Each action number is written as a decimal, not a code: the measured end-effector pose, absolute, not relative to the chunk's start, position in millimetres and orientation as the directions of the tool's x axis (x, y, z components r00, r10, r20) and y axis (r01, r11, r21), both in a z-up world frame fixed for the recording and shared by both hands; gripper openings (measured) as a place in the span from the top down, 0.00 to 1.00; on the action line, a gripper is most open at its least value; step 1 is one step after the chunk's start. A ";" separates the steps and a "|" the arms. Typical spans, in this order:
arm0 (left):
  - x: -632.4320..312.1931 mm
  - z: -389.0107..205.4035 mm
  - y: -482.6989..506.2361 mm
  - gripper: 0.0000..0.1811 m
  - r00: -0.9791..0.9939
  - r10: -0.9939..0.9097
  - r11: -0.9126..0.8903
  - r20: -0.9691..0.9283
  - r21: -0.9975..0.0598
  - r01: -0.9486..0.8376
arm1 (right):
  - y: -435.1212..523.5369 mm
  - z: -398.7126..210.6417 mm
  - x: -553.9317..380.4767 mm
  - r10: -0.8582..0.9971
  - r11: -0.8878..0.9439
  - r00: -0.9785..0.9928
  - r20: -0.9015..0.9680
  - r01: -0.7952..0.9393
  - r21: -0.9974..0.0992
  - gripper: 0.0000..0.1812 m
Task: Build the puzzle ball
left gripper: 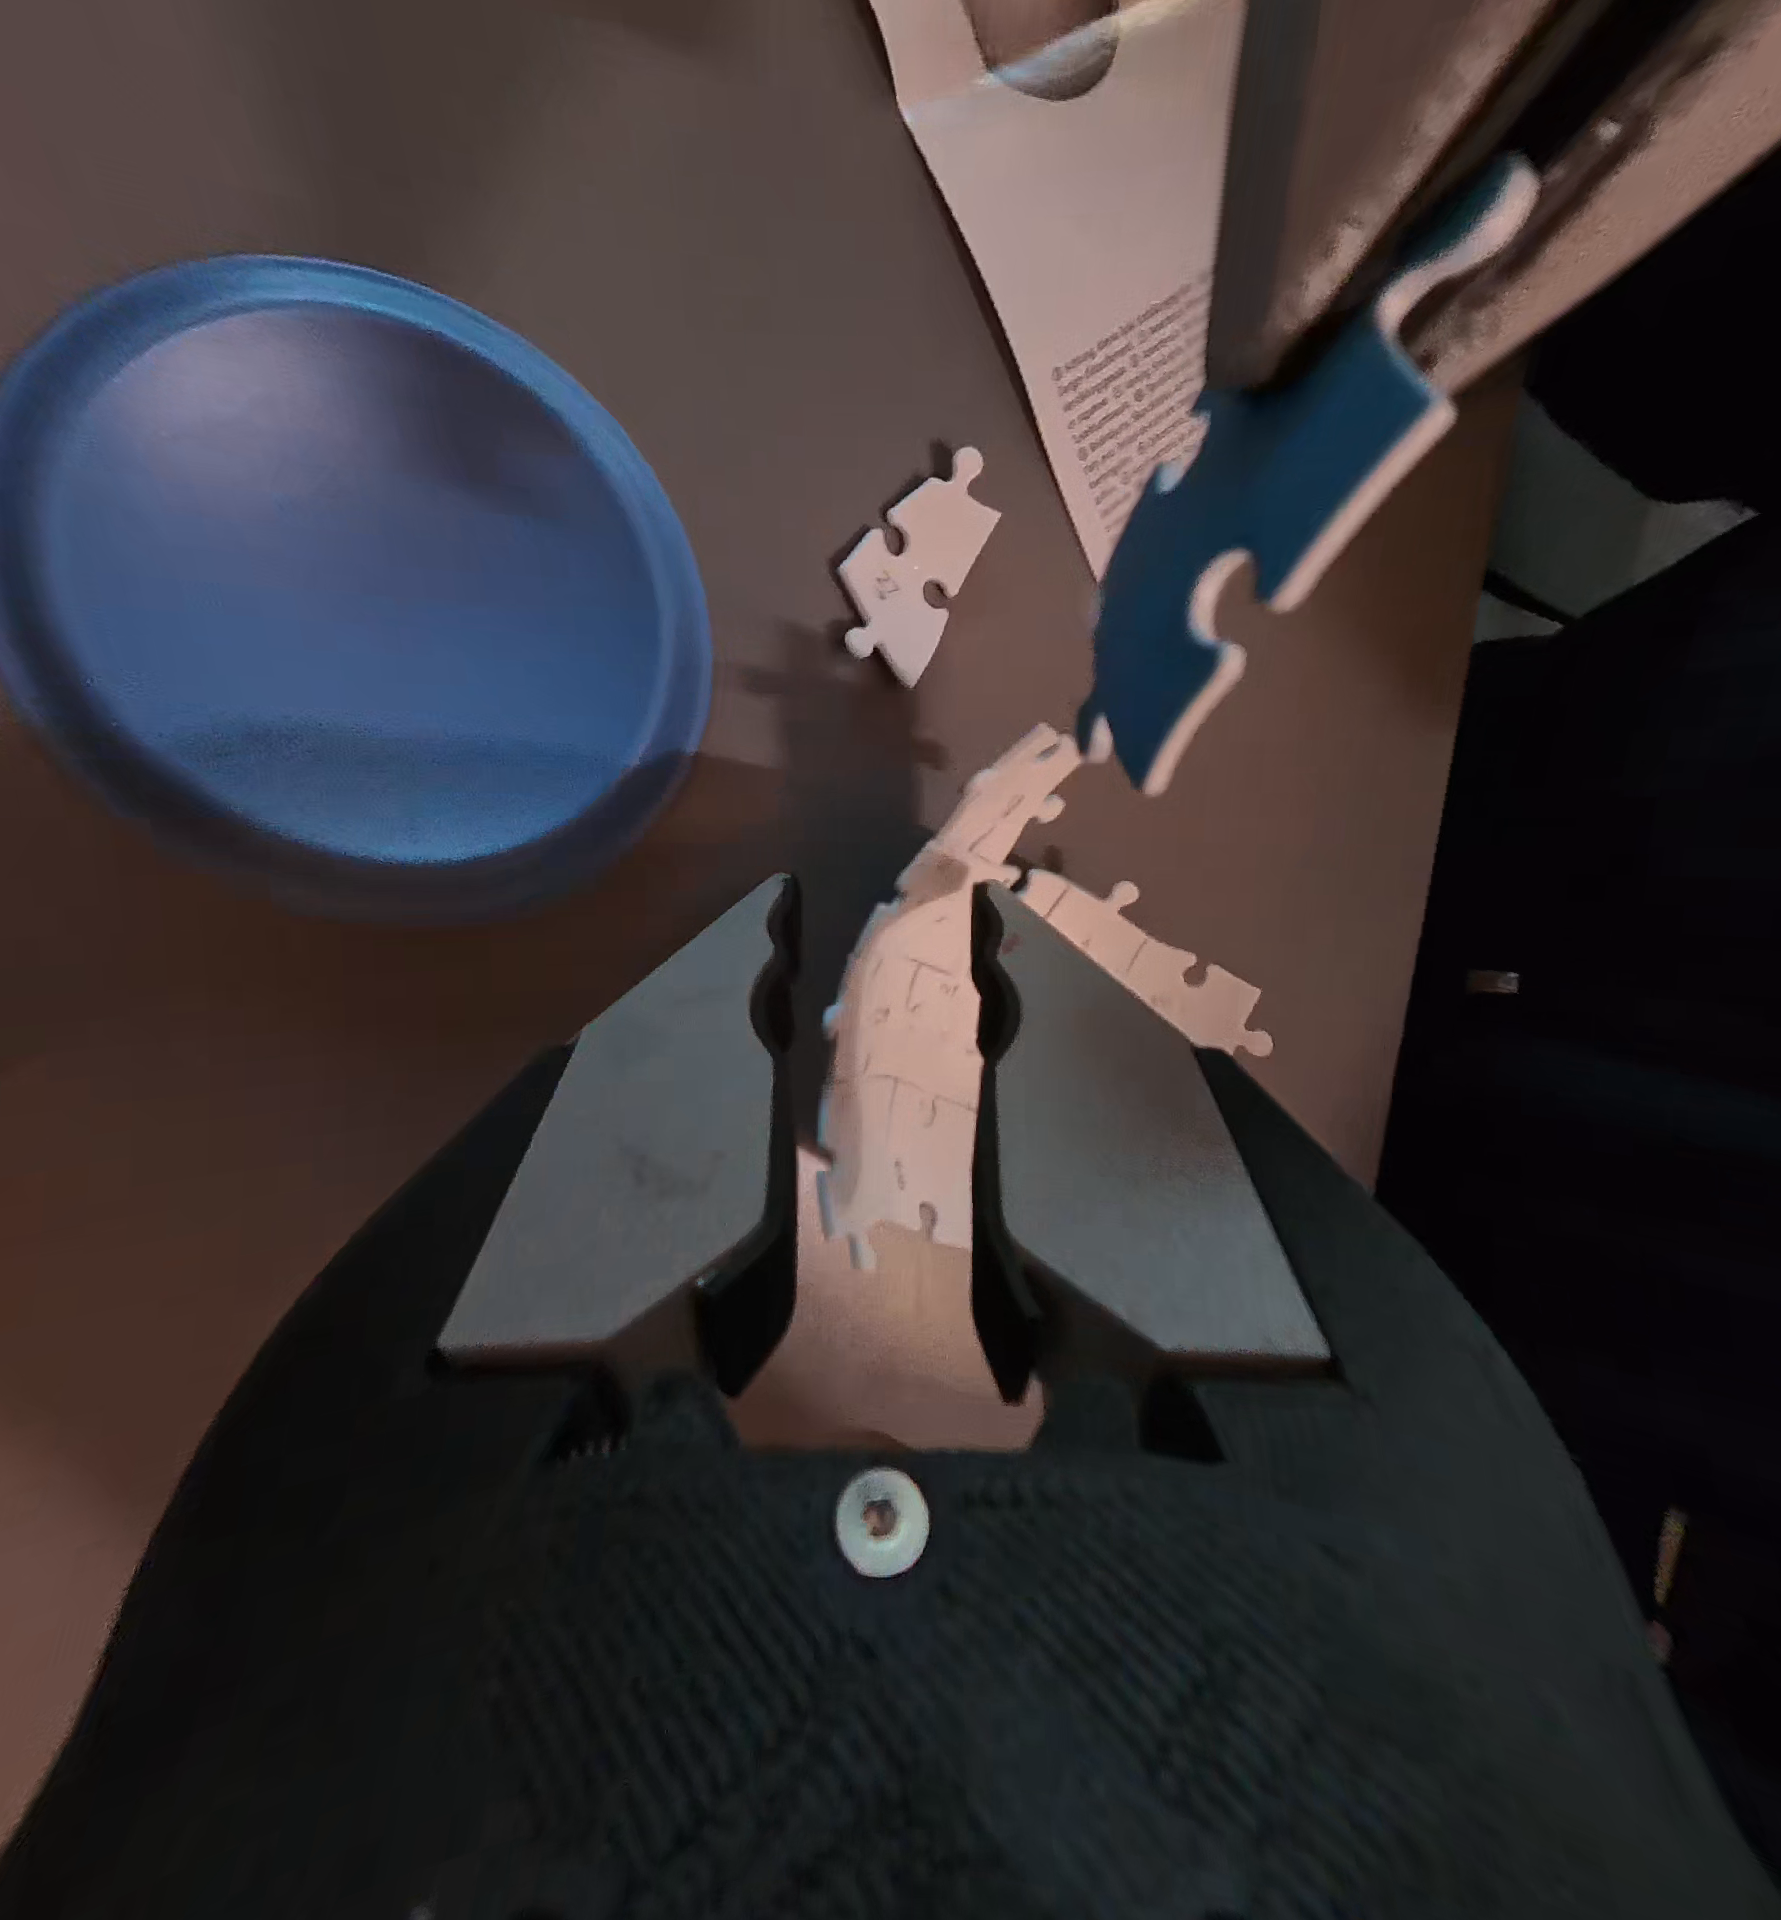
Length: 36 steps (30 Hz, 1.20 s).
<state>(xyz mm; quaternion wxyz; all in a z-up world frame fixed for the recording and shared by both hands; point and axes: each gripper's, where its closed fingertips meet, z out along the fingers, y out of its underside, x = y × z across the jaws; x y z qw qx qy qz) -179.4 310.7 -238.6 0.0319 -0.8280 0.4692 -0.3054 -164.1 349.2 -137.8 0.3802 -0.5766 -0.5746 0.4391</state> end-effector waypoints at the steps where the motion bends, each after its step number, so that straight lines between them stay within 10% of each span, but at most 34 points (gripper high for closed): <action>1: -175.0 -238.9 308.2 0.84 0.357 -0.792 -0.554 0.494 -0.337 -0.762 | 349.1 -137.7 -163.4 0.997 -0.048 -0.047 -0.067 0.330 -0.943 1.00; 15: -168.7 -231.4 295.4 0.98 0.319 -0.734 -0.619 0.600 -0.398 -0.677 | 344.5 -149.9 -164.3 0.994 -0.059 -0.068 -0.090 0.372 -0.926 1.00; 26: -232.0 -205.6 317.2 0.99 0.582 -0.539 -0.764 0.609 -0.645 -0.032 | 330.5 -152.8 -194.6 0.969 -0.200 -0.084 -0.231 0.277 -0.940 1.00; 36: -259.9 -219.5 300.6 0.99 0.708 -0.412 -0.750 0.573 -0.654 0.092 | 314.5 -173.3 -214.8 0.967 -0.183 -0.103 -0.232 0.347 -0.920 1.00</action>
